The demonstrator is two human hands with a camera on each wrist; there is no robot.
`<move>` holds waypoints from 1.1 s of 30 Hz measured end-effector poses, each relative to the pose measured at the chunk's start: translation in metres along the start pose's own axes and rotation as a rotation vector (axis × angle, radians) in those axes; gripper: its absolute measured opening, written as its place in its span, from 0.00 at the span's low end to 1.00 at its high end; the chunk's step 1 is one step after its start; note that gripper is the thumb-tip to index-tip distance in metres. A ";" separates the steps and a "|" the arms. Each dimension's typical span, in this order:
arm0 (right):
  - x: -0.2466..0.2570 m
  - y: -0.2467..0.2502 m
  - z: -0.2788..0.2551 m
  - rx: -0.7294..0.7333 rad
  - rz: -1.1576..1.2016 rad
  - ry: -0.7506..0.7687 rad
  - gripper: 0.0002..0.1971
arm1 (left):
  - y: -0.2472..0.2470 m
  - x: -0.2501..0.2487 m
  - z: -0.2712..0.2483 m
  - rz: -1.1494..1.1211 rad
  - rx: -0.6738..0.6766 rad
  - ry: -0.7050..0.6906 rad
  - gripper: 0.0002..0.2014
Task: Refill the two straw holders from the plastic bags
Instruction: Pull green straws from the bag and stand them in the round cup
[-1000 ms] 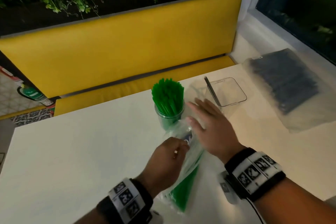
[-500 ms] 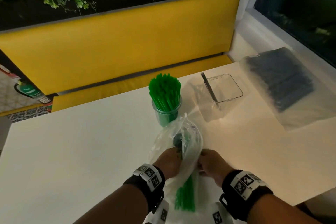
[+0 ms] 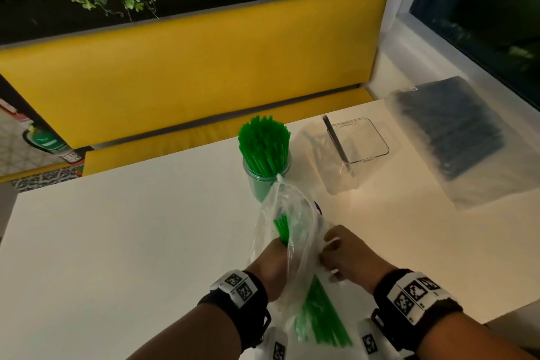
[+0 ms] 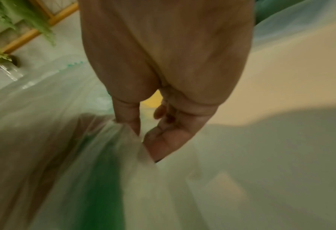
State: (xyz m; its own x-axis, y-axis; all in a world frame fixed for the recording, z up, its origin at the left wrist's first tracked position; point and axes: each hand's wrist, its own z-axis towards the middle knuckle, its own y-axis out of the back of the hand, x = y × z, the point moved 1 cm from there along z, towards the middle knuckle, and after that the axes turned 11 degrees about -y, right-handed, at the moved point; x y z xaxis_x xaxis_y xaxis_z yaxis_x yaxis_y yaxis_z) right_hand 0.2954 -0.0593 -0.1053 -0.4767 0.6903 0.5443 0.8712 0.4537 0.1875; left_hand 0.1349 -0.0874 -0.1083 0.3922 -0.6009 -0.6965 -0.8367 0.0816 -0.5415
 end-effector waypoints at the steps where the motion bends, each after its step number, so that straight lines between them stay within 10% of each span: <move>1: 0.001 0.002 -0.002 -0.002 0.032 0.017 0.19 | 0.004 0.002 0.000 0.047 -0.057 -0.011 0.19; 5: -0.005 0.022 0.002 -0.145 0.083 0.014 0.23 | 0.016 -0.002 -0.002 0.157 -0.257 -0.124 0.15; 7: -0.010 0.034 0.004 -0.287 -0.252 0.019 0.26 | 0.019 -0.008 -0.004 0.253 -0.306 -0.181 0.11; 10: 0.003 0.035 -0.003 -0.459 -0.508 0.406 0.39 | 0.012 -0.021 -0.013 0.574 -0.255 -0.168 0.13; 13: 0.018 0.020 -0.006 -0.438 -0.649 0.728 0.14 | 0.001 -0.030 -0.022 0.770 -0.172 -0.194 0.10; 14: 0.019 0.018 -0.003 -0.488 -0.753 0.709 0.03 | -0.002 -0.033 -0.026 0.784 -0.160 -0.231 0.08; 19: 0.015 0.022 -0.004 -0.523 -0.922 0.110 0.12 | -0.022 -0.097 -0.066 0.680 -0.220 -0.635 0.08; 24: 0.026 0.039 -0.006 -0.511 -0.912 0.040 0.13 | -0.022 -0.173 -0.080 0.476 -0.367 -0.940 0.09; 33: 0.117 0.006 -0.041 -0.632 -0.804 0.616 0.12 | -0.024 -0.210 -0.052 0.546 -0.448 -1.098 0.18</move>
State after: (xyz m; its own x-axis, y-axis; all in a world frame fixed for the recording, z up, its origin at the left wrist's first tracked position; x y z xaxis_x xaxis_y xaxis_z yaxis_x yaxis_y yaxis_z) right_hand 0.2502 0.0009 -0.0067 -0.9257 -0.1295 0.3553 0.3350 0.1549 0.9294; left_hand 0.0529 -0.0045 0.0753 -0.1095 0.4021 -0.9091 -0.9565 -0.2915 -0.0138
